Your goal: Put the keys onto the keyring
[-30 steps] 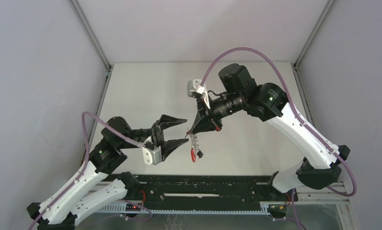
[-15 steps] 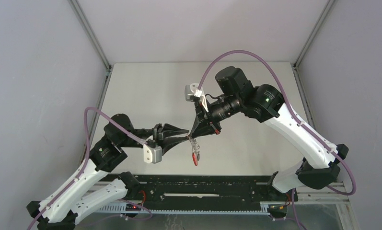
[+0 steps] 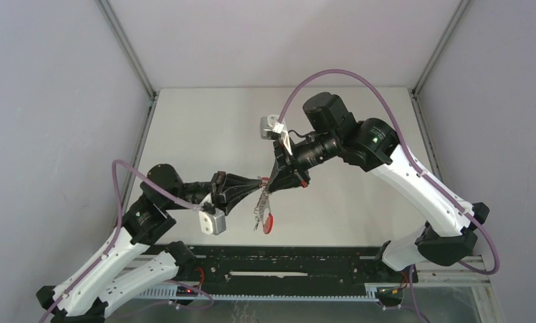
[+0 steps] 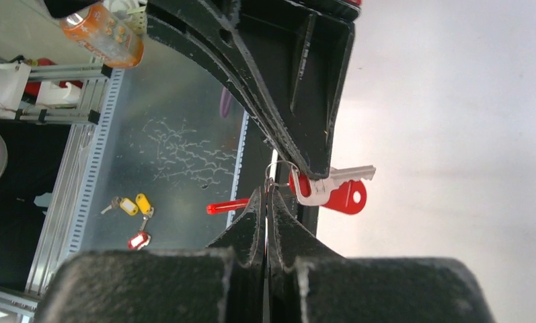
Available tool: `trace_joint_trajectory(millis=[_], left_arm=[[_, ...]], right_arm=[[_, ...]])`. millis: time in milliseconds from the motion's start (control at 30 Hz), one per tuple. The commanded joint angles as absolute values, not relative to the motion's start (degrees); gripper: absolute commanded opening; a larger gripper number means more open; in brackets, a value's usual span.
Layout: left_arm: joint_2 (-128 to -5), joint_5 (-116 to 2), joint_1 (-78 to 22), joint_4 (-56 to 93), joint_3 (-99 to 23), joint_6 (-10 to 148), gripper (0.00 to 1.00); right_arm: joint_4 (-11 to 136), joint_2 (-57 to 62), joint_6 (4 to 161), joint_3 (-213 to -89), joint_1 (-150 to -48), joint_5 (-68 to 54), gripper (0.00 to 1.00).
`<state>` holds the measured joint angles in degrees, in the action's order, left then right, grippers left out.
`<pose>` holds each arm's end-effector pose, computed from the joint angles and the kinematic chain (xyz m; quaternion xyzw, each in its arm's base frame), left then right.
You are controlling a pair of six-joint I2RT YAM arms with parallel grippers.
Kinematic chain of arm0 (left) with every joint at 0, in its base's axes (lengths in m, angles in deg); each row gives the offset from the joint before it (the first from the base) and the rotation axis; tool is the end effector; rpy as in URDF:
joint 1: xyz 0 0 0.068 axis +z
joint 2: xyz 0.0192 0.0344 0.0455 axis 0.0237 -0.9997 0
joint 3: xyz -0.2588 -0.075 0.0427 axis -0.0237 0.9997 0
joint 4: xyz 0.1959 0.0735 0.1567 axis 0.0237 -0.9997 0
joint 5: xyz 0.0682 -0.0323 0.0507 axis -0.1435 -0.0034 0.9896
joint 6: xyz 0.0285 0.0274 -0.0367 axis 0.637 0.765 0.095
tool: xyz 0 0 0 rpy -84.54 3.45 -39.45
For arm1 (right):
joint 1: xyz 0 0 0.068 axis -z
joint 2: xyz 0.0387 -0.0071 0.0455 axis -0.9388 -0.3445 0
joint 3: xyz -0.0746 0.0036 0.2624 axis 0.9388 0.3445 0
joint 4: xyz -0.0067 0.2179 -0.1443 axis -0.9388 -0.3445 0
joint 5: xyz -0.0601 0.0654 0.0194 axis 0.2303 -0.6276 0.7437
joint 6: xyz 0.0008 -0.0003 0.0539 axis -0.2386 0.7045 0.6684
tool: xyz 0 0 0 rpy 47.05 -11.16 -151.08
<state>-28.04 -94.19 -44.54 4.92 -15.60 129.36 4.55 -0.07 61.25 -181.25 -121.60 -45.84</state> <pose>0.0816 -0.1115 0.3854 0.6580 0.2501 -0.2386 0.6690 0.1495 0.2316 0.4663 -0.5986 0.5861 0.4686 0.2803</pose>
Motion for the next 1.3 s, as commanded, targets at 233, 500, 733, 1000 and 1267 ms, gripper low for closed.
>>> trace_joint_trajectory(millis=[233,500,733,1000,1267], left_arm=[[-21.7,-78.6,-51.0,14.1,-3.9,152.9,0.13],[-22.3,-75.4,-53.1,12.3,-2.6,158.3,0.16],[-22.0,-70.2,-55.0,11.5,-0.8,162.4,0.31],[-22.2,-73.8,-55.0,8.9,-6.4,143.6,0.66],[-25.9,-74.9,-53.3,10.4,-13.6,129.8,0.66]], right_arm=[[16.1,3.7,70.5,-176.2,-118.4,-42.5,0.0],[25.5,7.7,75.7,-170.1,-116.7,-41.5,0.0],[33.2,11.5,80.0,-164.6,-113.0,-42.1,0.0],[28.5,10.2,76.7,-166.4,-112.8,-45.5,0.0],[22.5,8.9,71.4,-168.1,-114.8,-47.2,0.0]])
